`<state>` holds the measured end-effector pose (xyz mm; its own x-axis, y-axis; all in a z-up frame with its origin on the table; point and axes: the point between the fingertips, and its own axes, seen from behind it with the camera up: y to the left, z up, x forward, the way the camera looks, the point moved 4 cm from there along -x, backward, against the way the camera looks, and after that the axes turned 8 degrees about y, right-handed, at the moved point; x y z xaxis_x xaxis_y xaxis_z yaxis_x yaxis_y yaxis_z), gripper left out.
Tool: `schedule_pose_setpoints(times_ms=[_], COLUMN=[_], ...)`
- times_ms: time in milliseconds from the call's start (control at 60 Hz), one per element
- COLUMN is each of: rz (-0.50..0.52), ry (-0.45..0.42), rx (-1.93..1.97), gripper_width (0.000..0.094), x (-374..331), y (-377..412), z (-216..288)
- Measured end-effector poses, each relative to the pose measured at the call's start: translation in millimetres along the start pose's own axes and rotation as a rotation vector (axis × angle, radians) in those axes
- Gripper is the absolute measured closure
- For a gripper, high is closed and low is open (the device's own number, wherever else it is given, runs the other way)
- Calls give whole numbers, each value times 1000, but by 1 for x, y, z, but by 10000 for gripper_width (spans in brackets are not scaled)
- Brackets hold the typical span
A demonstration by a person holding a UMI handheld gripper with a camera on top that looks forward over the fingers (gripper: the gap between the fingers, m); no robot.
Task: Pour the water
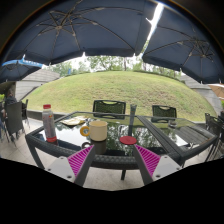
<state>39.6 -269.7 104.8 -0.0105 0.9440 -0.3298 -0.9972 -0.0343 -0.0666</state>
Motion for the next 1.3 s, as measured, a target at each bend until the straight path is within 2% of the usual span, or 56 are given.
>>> schedule_pose_setpoints(times_ms=[117, 283, 533, 683, 833, 900, 1017, 1050, 1067, 1083, 1100, 1200, 1300], rz=[-32, -15, 161, 289, 371, 359, 232, 221, 219, 217, 214, 140, 176], ry=[-23, -28, -102, -123, -117, -123, -140, -143, -144, -143, -141, -162, -144], rx=[-36, -46, -36, -29, -1, -4, -9, 5, 6, 8, 6, 5, 31], gripper_width=[118, 118, 118, 125, 129, 129, 137, 164, 207, 290, 434, 544, 598], x=[-2, -5, 7, 48, 96, 116, 149, 155, 159, 162, 164, 164, 164], y=[0, 7, 104, 199, 281, 297, 301, 304, 308, 309, 310, 301, 306], z=[5, 10, 37, 57, 67, 71, 84, 87, 86, 86, 85, 87, 87])
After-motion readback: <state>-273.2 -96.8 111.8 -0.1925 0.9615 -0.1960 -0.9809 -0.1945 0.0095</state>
